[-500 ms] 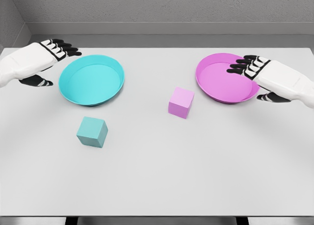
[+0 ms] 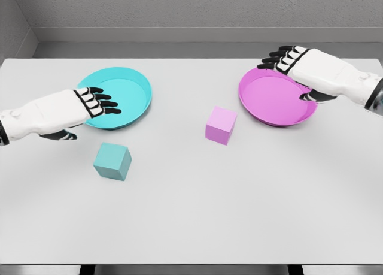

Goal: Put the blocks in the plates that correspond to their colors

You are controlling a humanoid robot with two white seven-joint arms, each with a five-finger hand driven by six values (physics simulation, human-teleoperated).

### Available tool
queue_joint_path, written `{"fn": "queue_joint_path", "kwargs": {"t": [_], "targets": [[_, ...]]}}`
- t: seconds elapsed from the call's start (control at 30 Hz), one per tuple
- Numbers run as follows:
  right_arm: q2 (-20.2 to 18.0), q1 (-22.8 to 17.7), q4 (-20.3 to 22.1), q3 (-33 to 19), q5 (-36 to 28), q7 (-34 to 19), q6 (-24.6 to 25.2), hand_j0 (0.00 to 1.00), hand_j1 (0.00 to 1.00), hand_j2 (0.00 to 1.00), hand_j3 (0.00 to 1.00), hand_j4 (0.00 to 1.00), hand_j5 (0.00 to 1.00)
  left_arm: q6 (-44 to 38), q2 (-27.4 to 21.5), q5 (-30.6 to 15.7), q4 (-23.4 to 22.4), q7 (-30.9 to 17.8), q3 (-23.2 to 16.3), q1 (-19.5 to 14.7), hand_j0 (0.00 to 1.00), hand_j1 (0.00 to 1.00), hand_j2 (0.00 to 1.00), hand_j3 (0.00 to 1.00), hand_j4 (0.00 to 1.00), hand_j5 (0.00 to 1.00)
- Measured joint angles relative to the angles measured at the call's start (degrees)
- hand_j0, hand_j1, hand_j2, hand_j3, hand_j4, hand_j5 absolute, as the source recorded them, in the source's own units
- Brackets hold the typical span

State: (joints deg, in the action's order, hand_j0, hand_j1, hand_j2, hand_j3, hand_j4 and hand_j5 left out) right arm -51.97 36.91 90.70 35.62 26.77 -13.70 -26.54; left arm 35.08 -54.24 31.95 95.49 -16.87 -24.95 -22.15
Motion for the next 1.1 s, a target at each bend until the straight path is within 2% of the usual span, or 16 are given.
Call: {"fn": "queue_joint_path", "kwargs": {"t": [0.03,0.2,0.3,0.37,0.7,0.93,1.1], "targets": [[1.2,2.4,-0.1,1.7,0.0,-2.7,0.4,1.00,1.00,1.00,1.00,1.00,1.00,0.0,0.3,1.0,0.6,0.0,-0.1,0.0,1.00,1.00,1.00,1.00,1.00,1.00],[6.5,8.7,-0.4,9.0,0.2,-13.1,1.2,1.00,1.00,1.00,1.00,1.00,1.00,0.0,1.3,6.3,2.0,-0.1,-1.0,-0.1,1.00,1.00,1.00,1.00,1.00,1.00],[9.5,12.5,-1.4,12.6,0.2,-17.8,2.0,1.00,1.00,1.00,1.00,1.00,1.00,0.0,1.3,8.9,2.7,-0.2,-2.1,-0.2,1.00,1.00,1.00,1.00,1.00,1.00],[11.5,13.6,-2.2,15.0,0.2,-19.5,2.7,1.00,1.00,1.00,1.00,1.00,1.00,0.0,1.2,9.9,3.1,-0.6,-2.7,-0.2,1.00,1.00,1.00,1.00,1.00,1.00],[15.9,17.5,-4.5,20.1,0.3,-21.3,5.2,1.00,1.00,1.00,1.00,1.00,1.00,0.0,1.4,13.0,4.6,-1.6,-4.8,-0.1,1.00,1.00,1.00,1.00,1.00,1.00],[17.0,17.7,-8.3,24.0,0.3,-21.3,5.4,1.00,1.00,1.00,1.00,1.00,1.00,0.0,1.1,13.4,5.7,-1.6,-5.3,1.7,1.00,1.00,1.00,1.00,1.00,1.00],[18.8,20.0,-9.8,25.6,0.3,-21.3,5.7,1.00,1.00,1.00,1.00,1.00,1.00,0.0,1.3,13.5,6.0,-1.6,-5.3,2.8,1.00,1.00,1.00,1.00,1.00,1.00]]}}
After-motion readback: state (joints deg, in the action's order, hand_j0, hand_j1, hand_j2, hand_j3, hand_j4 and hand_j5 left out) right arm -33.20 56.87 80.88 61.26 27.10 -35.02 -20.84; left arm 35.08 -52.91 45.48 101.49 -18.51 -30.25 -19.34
